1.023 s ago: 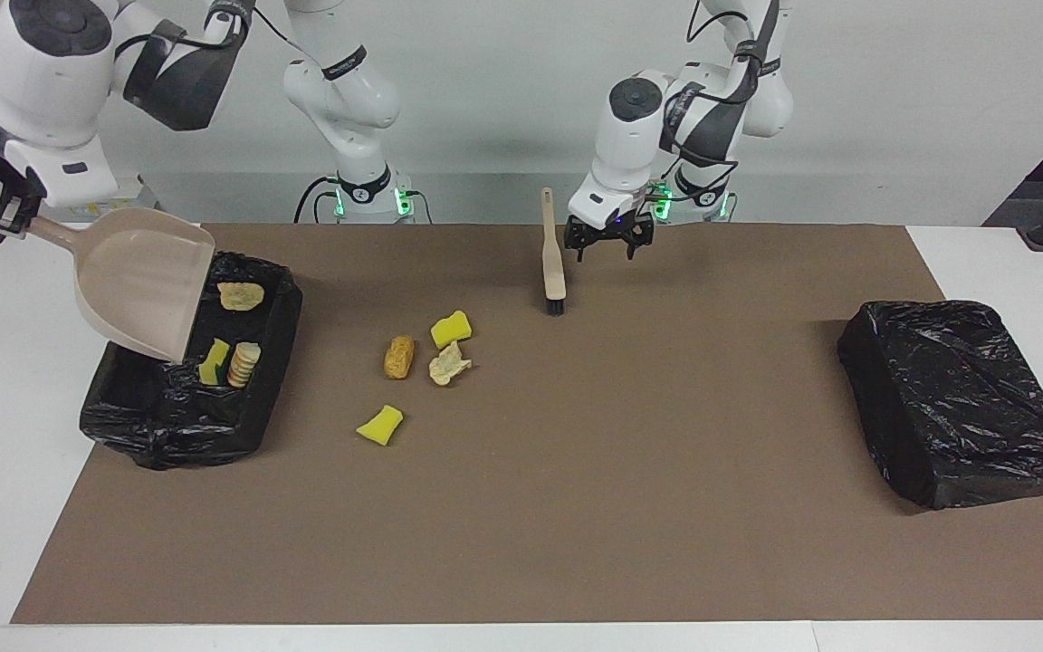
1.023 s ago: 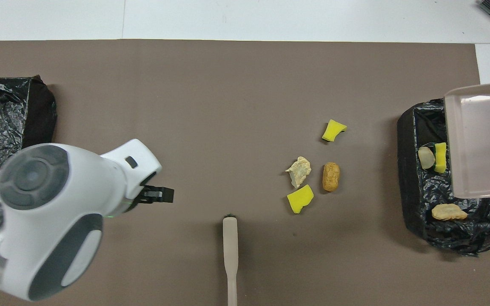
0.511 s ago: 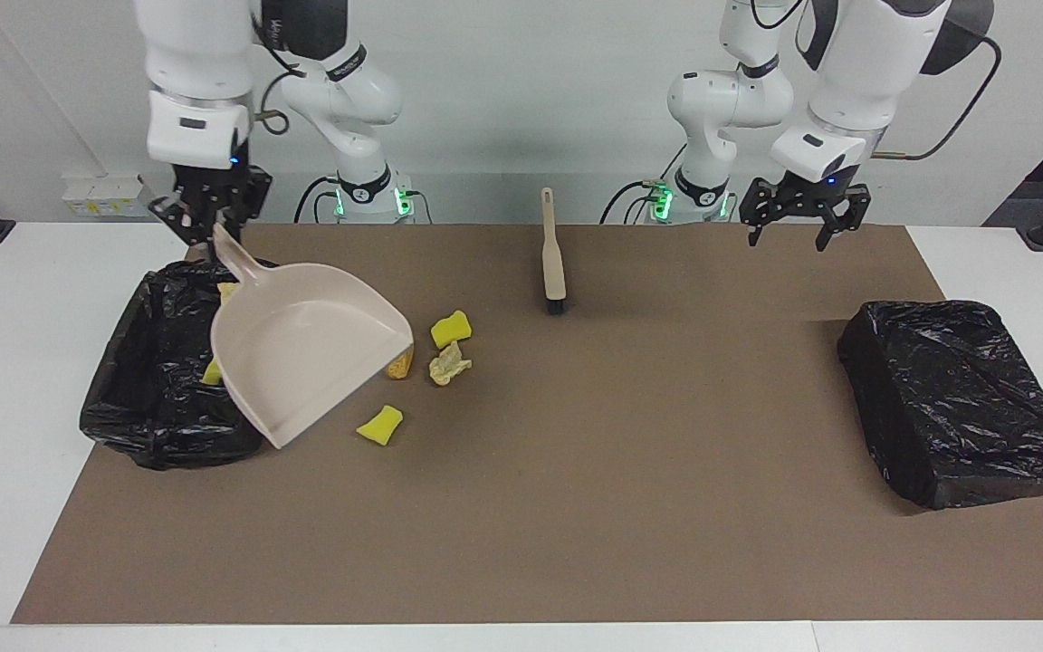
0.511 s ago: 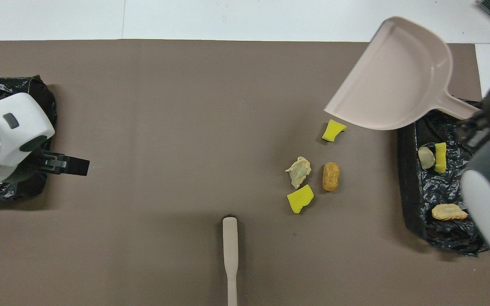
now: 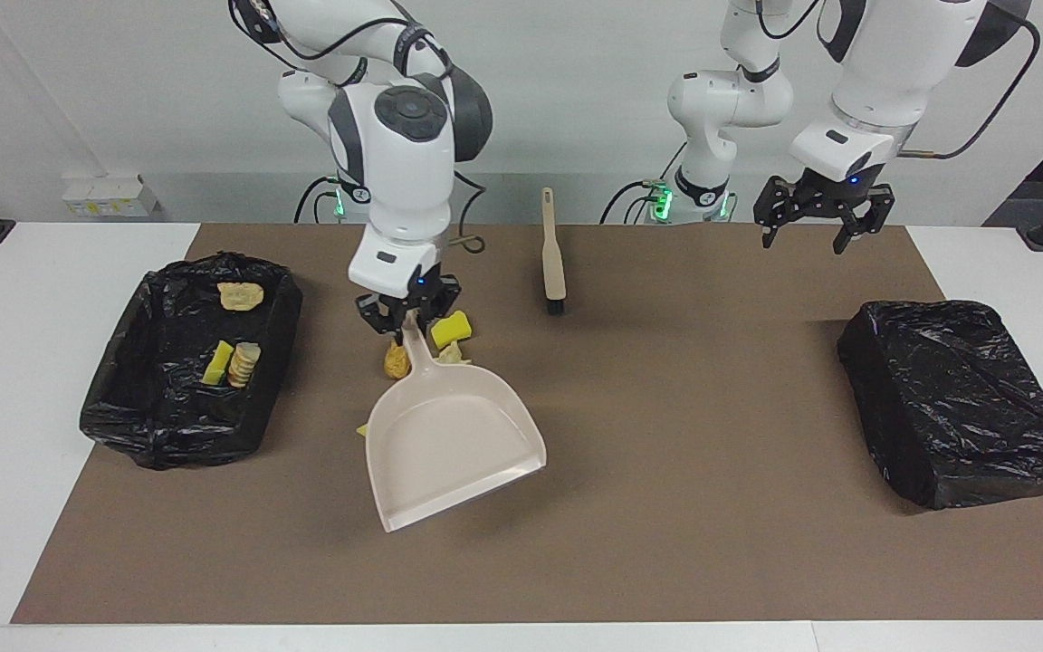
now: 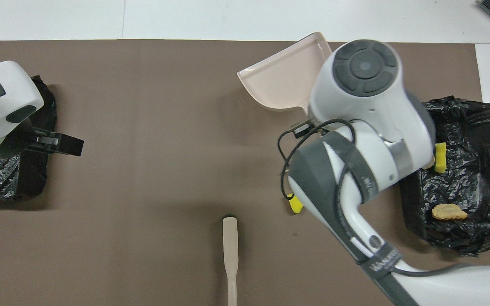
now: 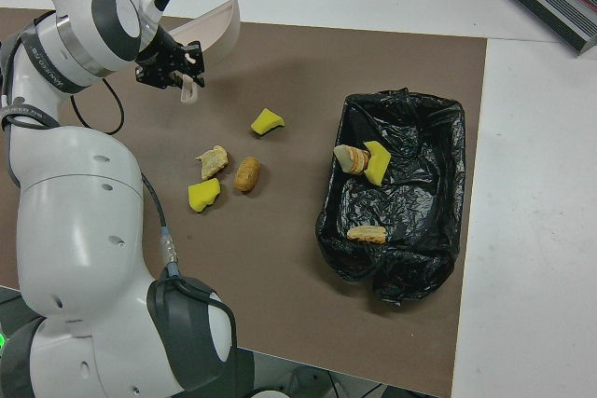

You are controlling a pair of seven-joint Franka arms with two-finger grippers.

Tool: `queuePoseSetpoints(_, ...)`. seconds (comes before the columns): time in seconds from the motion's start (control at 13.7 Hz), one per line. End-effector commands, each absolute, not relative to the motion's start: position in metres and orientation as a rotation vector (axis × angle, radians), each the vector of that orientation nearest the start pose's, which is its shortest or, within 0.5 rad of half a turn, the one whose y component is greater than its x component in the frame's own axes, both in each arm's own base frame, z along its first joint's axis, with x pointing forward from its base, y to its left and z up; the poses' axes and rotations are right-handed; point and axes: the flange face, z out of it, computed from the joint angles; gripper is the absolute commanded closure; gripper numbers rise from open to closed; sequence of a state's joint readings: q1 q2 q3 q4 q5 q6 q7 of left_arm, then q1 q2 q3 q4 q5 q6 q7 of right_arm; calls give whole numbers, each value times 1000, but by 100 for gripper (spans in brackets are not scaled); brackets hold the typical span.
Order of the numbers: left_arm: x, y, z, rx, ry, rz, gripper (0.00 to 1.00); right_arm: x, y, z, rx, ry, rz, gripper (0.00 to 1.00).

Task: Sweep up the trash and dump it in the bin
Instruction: 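Return the empty dustpan to the table center with the right gripper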

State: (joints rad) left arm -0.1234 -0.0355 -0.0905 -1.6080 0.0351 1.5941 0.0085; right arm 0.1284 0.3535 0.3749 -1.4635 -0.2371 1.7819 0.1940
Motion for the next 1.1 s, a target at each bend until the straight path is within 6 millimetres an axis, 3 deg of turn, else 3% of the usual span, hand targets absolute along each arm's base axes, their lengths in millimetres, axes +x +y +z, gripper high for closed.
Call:
queuePoseSetpoints(0.0,534,-111,637,-3083,355,-29,0,597,327,463,-3140,-320,-14,100)
queuePoseSetpoints(0.22,532,-110,637,-3081,355,-22,0,578,394,415,-3115,-105,-14,100)
queuePoseSetpoints(0.37,532,-109,636,-3083,350,-17,0,569,421,387,-3096,-4,-13,100)
queuePoseSetpoints(0.44,533,-107,636,-3085,348,-17,0,561,436,382,-3083,-4,-16,100)
queuePoseSetpoints(0.66,537,-102,637,-3089,332,-28,0,560,434,371,-3071,9,-14,100)
queuePoseSetpoints(0.8,538,-101,634,-3119,324,-6,0,560,442,350,-3059,-5,-17,100)
queuePoseSetpoints(0.88,540,-95,633,-3124,305,0,0,565,436,348,-3060,8,-17,88)
queuePoseSetpoints(0.95,544,-92,633,-3126,296,-3,0,565,437,349,-3060,3,-23,61)
queuePoseSetpoints(1.02,547,-92,634,-3127,296,-7,0,563,438,350,-3070,-7,-21,6)
